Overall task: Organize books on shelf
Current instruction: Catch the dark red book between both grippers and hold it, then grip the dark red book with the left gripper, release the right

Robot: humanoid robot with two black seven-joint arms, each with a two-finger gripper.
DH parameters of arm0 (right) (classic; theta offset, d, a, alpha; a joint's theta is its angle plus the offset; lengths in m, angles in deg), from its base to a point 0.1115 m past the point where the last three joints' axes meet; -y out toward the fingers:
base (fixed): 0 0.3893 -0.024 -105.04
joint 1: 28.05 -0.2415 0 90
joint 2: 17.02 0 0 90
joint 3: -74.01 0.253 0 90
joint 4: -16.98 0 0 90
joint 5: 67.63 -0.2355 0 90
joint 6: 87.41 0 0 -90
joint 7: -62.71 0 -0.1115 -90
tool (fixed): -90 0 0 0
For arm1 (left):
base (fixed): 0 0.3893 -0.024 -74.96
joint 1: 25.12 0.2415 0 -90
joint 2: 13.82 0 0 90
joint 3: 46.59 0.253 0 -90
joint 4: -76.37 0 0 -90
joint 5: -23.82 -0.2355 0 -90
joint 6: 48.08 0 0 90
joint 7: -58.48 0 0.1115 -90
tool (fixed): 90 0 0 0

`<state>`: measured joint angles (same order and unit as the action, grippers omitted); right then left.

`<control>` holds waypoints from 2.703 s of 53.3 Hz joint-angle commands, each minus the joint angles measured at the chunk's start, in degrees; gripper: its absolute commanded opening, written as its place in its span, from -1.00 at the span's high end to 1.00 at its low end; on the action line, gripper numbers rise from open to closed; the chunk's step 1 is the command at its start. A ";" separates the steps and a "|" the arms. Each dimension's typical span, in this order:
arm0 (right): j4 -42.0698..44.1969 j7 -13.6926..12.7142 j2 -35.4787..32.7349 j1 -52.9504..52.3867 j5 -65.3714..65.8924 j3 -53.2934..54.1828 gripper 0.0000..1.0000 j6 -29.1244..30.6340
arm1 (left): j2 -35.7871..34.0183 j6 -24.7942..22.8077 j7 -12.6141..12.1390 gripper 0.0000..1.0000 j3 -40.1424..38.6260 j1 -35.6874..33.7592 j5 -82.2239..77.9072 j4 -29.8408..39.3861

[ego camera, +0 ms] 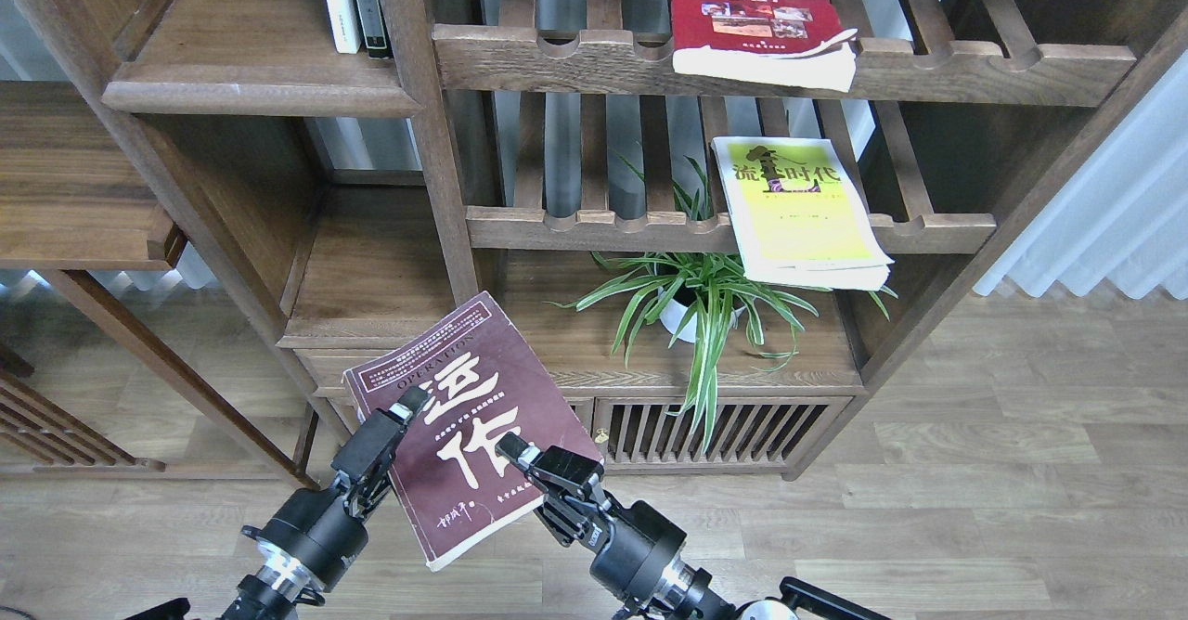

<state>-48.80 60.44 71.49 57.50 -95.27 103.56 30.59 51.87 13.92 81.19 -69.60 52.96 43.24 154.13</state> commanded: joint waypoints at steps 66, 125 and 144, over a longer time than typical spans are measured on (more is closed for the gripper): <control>0.39 0.07 1.49 -0.20 -2.51 1.65 0.76 0.00 | 0.40 0.00 0.67 0.77 -0.63 0.84 -0.88 -0.15; 2.68 0.77 1.49 -1.08 1.27 2.27 -0.95 0.00 | -0.39 0.00 0.93 0.86 -1.16 2.95 -3.60 -0.68; 2.85 1.30 1.49 1.03 1.36 2.53 0.68 0.00 | -0.39 0.00 0.93 0.86 -1.42 3.13 -4.30 -0.68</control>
<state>-46.06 61.73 73.02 57.80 -93.90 106.10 30.58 51.51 13.92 82.06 -70.91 56.18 39.05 153.46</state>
